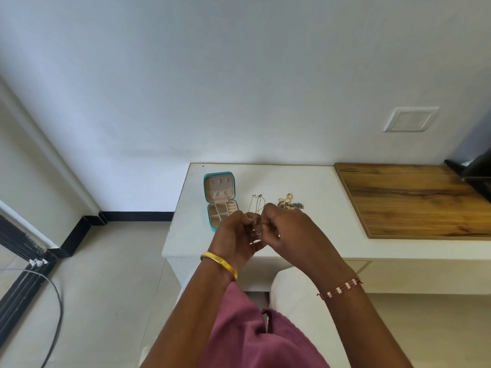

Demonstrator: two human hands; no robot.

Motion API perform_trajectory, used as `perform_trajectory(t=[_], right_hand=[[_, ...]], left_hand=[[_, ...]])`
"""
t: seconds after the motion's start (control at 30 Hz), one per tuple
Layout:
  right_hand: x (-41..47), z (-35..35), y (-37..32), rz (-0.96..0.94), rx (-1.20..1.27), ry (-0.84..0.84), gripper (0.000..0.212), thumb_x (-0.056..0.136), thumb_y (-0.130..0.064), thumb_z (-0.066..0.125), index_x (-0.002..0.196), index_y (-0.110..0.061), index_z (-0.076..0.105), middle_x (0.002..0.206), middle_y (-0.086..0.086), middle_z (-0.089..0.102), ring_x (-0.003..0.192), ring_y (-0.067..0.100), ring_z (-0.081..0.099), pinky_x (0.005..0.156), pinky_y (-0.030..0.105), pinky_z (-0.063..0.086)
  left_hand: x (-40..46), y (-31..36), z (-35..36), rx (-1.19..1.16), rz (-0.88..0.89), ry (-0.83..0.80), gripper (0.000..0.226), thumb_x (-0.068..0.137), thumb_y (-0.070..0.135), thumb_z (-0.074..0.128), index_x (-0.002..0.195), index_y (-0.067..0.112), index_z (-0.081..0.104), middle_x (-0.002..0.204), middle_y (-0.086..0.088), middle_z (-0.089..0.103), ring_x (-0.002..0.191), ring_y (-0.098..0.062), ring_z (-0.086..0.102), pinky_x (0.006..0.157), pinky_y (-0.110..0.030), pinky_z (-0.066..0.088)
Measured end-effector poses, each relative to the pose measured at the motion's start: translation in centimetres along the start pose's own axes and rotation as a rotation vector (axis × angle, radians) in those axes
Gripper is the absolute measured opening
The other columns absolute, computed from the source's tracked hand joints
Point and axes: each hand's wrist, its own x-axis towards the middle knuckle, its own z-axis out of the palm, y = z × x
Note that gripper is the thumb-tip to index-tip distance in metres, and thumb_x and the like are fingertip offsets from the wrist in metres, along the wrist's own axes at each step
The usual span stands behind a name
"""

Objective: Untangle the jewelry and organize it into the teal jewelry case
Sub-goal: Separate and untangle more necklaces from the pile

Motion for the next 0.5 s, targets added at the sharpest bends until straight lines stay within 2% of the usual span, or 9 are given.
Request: perform_trajectory(t=[0.07,0.13,0.23,0.37,0.43,0.5], right_hand=[[0.1,-0.1,-0.1,-0.011,-0.035,-0.025,0.001,0.089,-0.015,0.046,0.088,-0.015,0.045,0.084,0.008,0.063,0.079,0.026,0.056,0.064,0.023,0.023],[0.1,-0.1,-0.1,-0.015,-0.096,-0.03,0.007,0.088,-0.014,0.045,0.086,-0.019,0.04,0.088,0.008,0.064,0.082,0.027,0.057,0.064,0.023,0.024],[0.0,0.0,0.5,0.02,-0.113,-0.022,0.012,0.085,-0.012,0.049,0.083,-0.019,0.039,0.082,0.009,0.063,0.075,0.027,0.054,0.061,0.027,0.03],[-0.3,-0.1,1.6,0.147,0.217,0.031,0.019,0.076,-0.004,0.059,0.072,-0.019,0.048,0.066,0.007,0.062,0.064,0.023,0.055,0.063,0.03,0.044],[-0.4,-0.2,1.9,0.203,0.409,0.074,0.025,0.073,0.0,0.062,0.065,-0.021,0.05,0.063,0.01,0.063,0.057,0.018,0.054,0.059,0.025,0.044],[-0.4,-0.2,2.0,0.236,0.538,0.082,0.026,0.073,0.002,0.062,0.063,-0.021,0.054,0.06,0.011,0.061,0.056,0.017,0.051,0.057,0.025,0.044]], left_hand=[[-0.3,0.0,0.3,-0.02,-0.092,-0.006,0.019,0.071,0.013,0.033,0.063,0.012,0.05,0.051,0.0,0.047,0.044,-0.012,0.038,0.056,-0.026,0.032],[-0.5,0.1,0.5,0.054,-0.144,-0.009,0.016,0.068,0.016,0.035,0.058,0.012,0.047,0.052,0.0,0.038,0.04,-0.011,0.03,0.05,-0.023,0.026],[-0.5,0.2,0.4,0.248,-0.133,0.005,0.027,0.084,0.014,0.037,0.058,0.012,0.046,0.05,0.002,0.036,0.04,-0.009,0.025,0.046,-0.021,0.023],[-0.5,0.7,-0.1,0.526,0.029,-0.018,0.026,0.09,0.011,0.05,0.064,0.012,0.052,0.051,0.002,0.036,0.041,-0.007,0.026,0.047,-0.021,0.023],[-0.6,1.1,-0.4,0.641,0.099,-0.045,0.023,0.09,0.011,0.052,0.068,0.013,0.059,0.048,0.005,0.041,0.042,-0.007,0.028,0.047,-0.02,0.026],[-0.6,1.5,-0.6,0.735,0.152,-0.059,0.017,0.089,0.01,0.053,0.076,0.016,0.063,0.052,0.005,0.046,0.045,-0.008,0.029,0.047,-0.019,0.027]])
